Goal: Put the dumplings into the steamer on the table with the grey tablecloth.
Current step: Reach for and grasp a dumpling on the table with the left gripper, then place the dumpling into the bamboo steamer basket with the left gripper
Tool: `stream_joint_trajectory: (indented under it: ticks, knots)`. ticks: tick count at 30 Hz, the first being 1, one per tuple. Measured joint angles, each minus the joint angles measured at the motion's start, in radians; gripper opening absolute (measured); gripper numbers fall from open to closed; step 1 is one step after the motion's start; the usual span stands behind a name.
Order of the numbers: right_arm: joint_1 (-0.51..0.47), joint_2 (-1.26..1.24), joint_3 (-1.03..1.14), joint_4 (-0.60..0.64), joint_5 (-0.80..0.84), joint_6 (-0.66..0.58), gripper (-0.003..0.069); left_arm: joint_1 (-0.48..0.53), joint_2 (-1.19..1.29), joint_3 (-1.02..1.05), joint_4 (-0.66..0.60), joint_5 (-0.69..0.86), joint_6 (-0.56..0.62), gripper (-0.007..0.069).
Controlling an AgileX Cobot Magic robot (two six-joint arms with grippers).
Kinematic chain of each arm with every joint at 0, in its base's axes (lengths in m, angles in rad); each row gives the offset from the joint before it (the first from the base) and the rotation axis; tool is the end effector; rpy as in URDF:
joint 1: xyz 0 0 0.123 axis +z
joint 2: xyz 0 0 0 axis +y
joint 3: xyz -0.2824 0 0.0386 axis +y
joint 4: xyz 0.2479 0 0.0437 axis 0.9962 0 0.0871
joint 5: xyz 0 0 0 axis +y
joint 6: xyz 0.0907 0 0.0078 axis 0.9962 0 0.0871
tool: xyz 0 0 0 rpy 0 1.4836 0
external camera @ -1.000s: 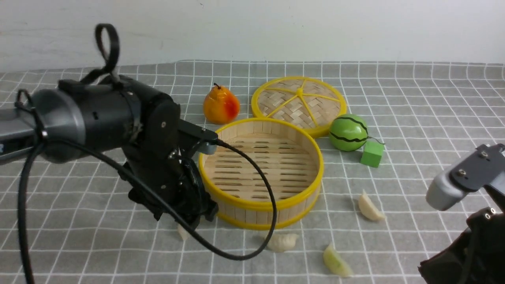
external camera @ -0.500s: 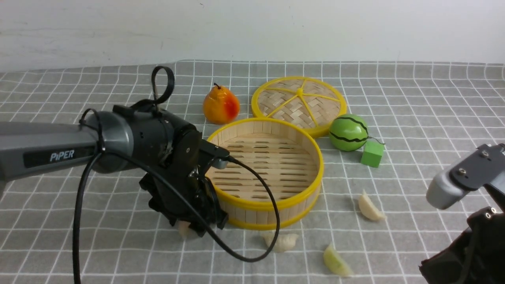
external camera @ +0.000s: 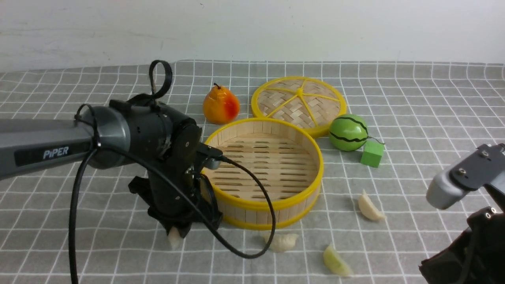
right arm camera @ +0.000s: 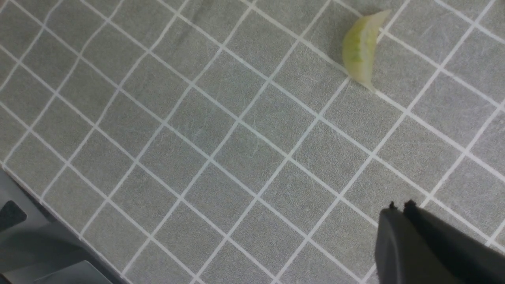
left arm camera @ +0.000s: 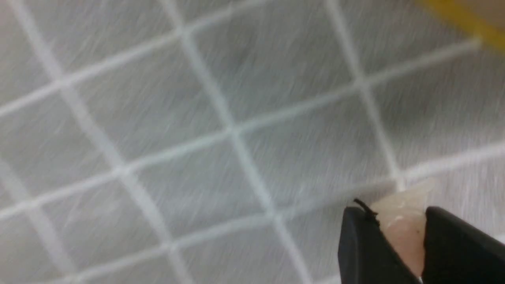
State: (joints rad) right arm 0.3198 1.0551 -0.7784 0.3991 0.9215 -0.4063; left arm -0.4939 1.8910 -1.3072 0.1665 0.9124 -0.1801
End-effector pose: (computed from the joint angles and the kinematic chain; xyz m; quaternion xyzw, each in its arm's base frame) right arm 0.1678 0.0853 0.2860 -0.2635 0.9208 0.1712 0.2310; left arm 0.3327 -0.1656 0.1897 0.2000 0.9740 0.0391 0.0990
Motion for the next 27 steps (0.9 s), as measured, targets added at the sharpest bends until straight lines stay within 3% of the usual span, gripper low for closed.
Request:
stream_joint_trajectory:
  ticks: [5,8,18,27]
  knots:
    - [0.0,0.0,0.0,0.0,-0.007,0.0,0.001,-0.039,-0.114,-0.152,0.0,0.067,-0.001,0.0167]
    - [0.0,0.0,0.0,0.0,-0.018,0.0,0.001,-0.049,-0.115,-0.289,-0.062,0.076,-0.001,0.0167]
    - [0.0,0.001,0.0,0.003,-0.022,0.0,0.002,-0.049,0.246,-0.686,-0.123,0.145,-0.013,0.0167]
    - [0.0,0.001,0.0,0.003,-0.015,0.0,0.0031,-0.022,0.449,-0.862,-0.107,0.141,-0.104,0.0167]
